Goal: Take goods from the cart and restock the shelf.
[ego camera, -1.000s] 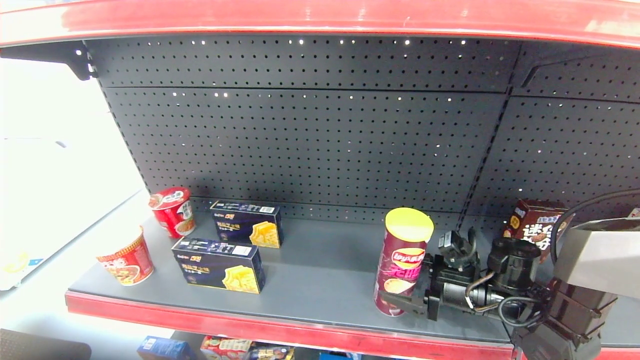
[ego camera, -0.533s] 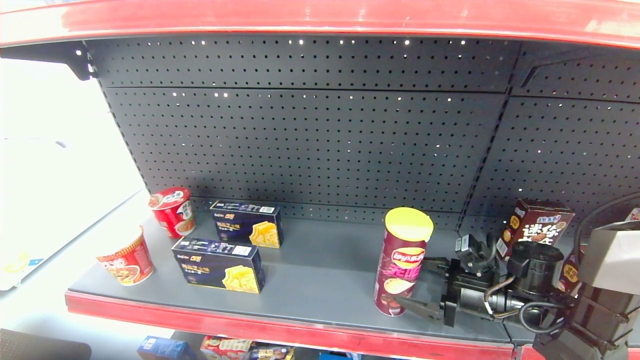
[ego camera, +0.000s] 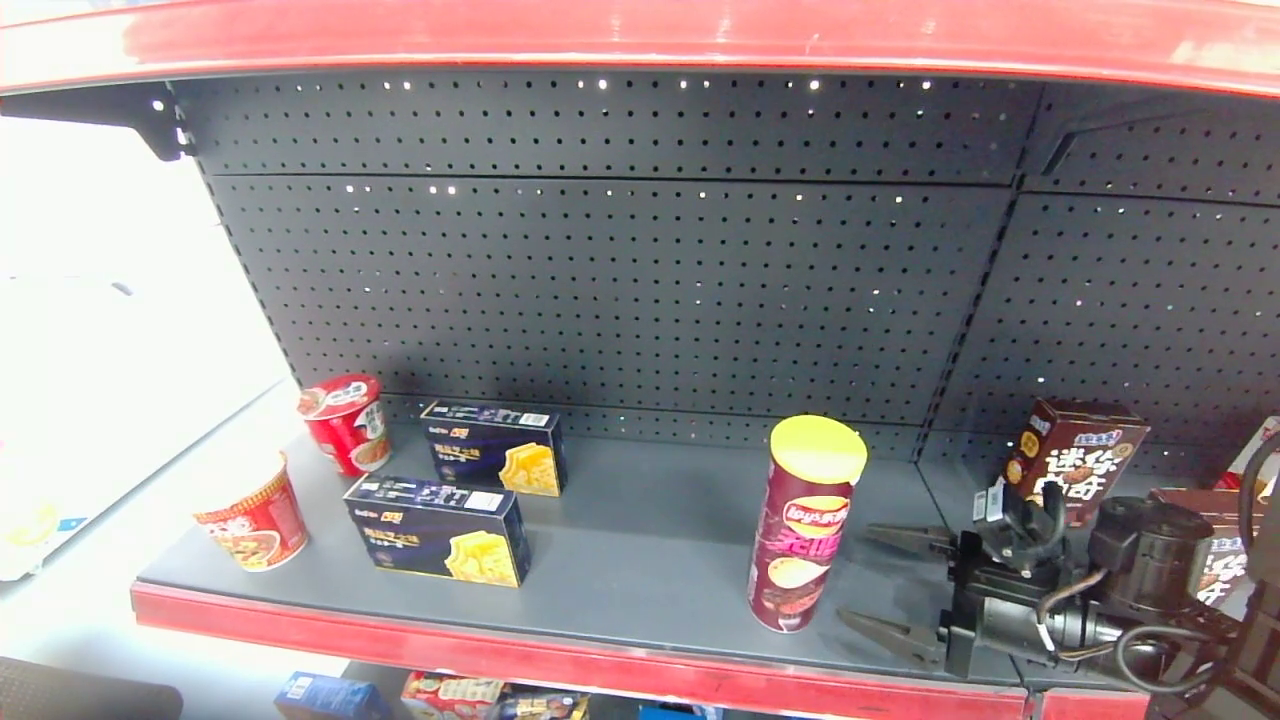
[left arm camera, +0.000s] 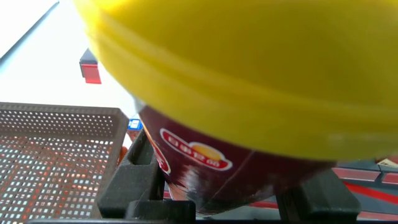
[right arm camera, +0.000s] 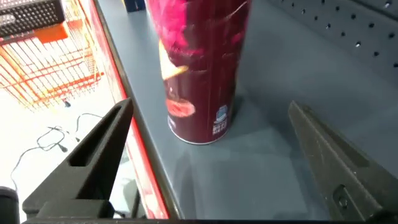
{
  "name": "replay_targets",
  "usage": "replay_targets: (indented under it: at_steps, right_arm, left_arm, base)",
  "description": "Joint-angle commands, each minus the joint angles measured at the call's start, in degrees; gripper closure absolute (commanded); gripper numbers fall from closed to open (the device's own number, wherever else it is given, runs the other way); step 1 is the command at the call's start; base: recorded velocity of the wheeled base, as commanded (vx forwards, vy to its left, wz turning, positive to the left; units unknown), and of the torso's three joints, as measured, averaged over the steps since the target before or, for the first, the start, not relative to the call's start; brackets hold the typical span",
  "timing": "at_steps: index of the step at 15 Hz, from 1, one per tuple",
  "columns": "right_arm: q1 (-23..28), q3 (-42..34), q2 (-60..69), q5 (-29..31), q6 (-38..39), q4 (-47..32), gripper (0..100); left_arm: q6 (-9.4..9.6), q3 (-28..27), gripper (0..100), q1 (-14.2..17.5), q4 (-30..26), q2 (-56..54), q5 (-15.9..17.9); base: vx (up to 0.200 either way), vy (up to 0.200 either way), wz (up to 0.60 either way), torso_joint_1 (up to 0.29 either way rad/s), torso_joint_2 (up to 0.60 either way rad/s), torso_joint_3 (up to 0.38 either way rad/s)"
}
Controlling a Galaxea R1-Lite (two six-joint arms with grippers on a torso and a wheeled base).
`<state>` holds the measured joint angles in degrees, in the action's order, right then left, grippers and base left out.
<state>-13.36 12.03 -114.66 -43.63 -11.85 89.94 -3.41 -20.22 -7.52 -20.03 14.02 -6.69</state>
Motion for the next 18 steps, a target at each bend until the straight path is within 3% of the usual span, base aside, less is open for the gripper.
replay_targets:
  at_steps: [1,4,6,11,12,13,15,17,18]
  right_arm:
    - [0.09,-0.78,4.89,0.12,0.25,0.06,0]
    - [0.53,-4.30,11.74,1.62,0.34,0.06,0]
    - [0.18,-7.02,17.46,9.53,0.25,0.06,0]
    - [1.67,-11.94,28.71,17.44,0.25,-0.12,0]
    - [1.76,-11.86,34.60,31.68,0.25,-8.12,0]
    - [1.76,-11.77,36.79,37.04,0.25,-10.75,0]
    - [2.20,-11.68,40.22,44.60,0.69,-13.48,0]
    - [4.22,-11.50,41.28,46.88,0.60,-13.48,0]
    - [9.41,-11.94,45.41,48.29,0.69,-14.62,0]
  left_arm:
    - [-0.01,0.19,100,-0.04,-0.01,-0.04,0.01]
    - [-0.01,0.71,100,-0.04,0.08,-0.13,0.01]
    - [-0.01,1.24,100,-0.04,0.17,-0.13,0.10]
    - [-0.01,2.47,100,-0.04,0.34,-0.04,0.10]
    - [-0.01,2.29,100,-0.04,0.43,-0.13,0.10]
    - [0.07,2.03,100,-0.12,0.43,-0.22,0.19]
    - [-0.01,0.54,100,-0.56,0.69,-0.04,0.28]
    - [-0.01,0.01,100,-0.48,1.22,0.04,0.36]
    - [-0.19,0.01,100,-0.48,1.57,0.04,0.36]
  base:
    - [0.000,0.000,0.00,0.000,0.00,0.000]
    - [0.000,0.000,0.00,0.000,0.00,0.000]
    - [0.000,0.000,0.00,0.000,0.00,0.000]
    - [0.000,0.000,0.00,0.000,0.00,0.000]
    - [0.000,0.000,0.00,0.000,0.00,0.000]
    - [0.000,0.000,0.00,0.000,0.00,0.000]
    - [0.000,0.000,0.00,0.000,0.00,0.000]
    - [0.000,0.000,0.00,0.000,0.00,0.000]
    - [0.000,0.000,0.00,0.000,0.00,0.000]
